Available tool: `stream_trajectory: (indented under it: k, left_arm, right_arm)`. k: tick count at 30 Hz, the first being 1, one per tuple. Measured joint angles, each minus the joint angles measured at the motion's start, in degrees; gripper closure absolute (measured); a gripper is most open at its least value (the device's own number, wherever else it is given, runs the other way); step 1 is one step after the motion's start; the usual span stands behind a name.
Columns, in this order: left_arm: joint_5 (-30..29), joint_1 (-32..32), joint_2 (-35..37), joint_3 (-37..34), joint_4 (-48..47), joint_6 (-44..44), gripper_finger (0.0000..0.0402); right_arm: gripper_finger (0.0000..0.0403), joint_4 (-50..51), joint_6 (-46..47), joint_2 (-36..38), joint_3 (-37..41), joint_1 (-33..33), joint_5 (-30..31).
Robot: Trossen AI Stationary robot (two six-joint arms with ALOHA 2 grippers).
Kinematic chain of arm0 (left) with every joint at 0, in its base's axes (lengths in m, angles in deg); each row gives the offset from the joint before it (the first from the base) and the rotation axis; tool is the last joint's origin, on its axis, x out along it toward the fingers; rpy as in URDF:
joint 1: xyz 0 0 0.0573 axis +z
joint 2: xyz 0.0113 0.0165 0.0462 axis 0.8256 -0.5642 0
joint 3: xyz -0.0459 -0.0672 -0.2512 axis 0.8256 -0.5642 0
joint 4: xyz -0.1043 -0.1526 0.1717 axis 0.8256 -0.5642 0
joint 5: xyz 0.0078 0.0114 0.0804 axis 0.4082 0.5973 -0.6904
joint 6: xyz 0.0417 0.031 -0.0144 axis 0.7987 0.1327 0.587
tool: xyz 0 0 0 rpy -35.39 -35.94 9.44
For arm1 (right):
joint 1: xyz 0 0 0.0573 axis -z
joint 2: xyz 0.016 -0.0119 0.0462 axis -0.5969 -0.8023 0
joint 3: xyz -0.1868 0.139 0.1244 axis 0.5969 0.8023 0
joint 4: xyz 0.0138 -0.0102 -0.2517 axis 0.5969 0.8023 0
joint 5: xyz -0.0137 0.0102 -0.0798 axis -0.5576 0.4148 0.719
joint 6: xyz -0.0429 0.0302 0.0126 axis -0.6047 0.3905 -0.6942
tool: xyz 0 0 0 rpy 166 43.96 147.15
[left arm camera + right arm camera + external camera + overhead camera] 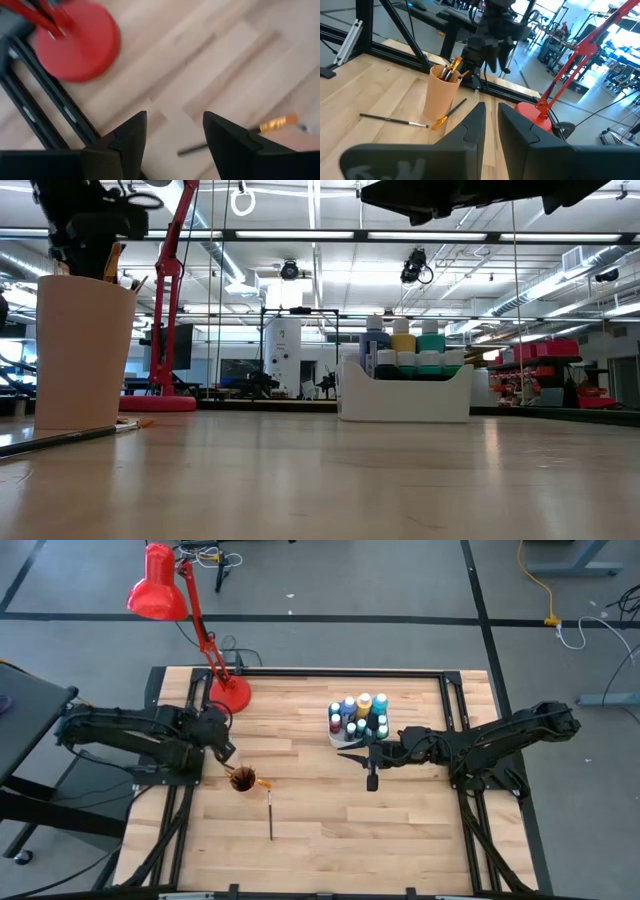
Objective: Pick & Place Paint Supplies
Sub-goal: Put the gold paint brush into the orange cup
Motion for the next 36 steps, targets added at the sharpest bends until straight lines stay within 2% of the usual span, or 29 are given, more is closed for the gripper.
stream_trajectory:
  k: [6, 12, 20, 24, 28, 31, 36]
  left_arm:
    - [7.9, 1.1, -0.1, -5.9, 0.7, 3.5, 0.0202]
    - [10.8, 0.9, -1.0, -11.1, 7.3, 18.2, 0.0203]
    - [24.8, 0.8, -4.8, -13.9, 10.7, 24.5, 0.0203]
    - [23.1, 0.8, -9.5, -13.6, 11.3, 23.2, 0.0203]
    - [24.6, 0.8, -14.3, -13.4, 13.4, 23.2, 0.0203]
    - [24.3, 0.8, -15.8, -12.6, 13.8, 23.9, 0.0203]
    - [20.5, 0.8, -15.2, -9.4, 13.5, 23.1, 0.0203]
  right_arm:
    - [0.0348, 0.0, 0.0, 0.0, 0.0, 0.0, 0.0]
    - [0.0348, 0.0, 0.0, 0.0, 0.0, 0.0, 0.0]
    - [0.0348, 0.0, 0.0, 0.0, 0.0, 0.0, 0.0]
    - [0.0348, 0.0, 0.0, 0.0, 0.0, 0.0, 0.0]
    - [0.0348, 0.0, 0.0, 0.0, 0.0, 0.0, 0.0]
    - [0.0348, 0.0, 0.0, 0.0, 0.0, 0.0, 0.0]
    - [0.0348, -0.1, 0.0, 0.0, 0.0, 0.0, 0.0]
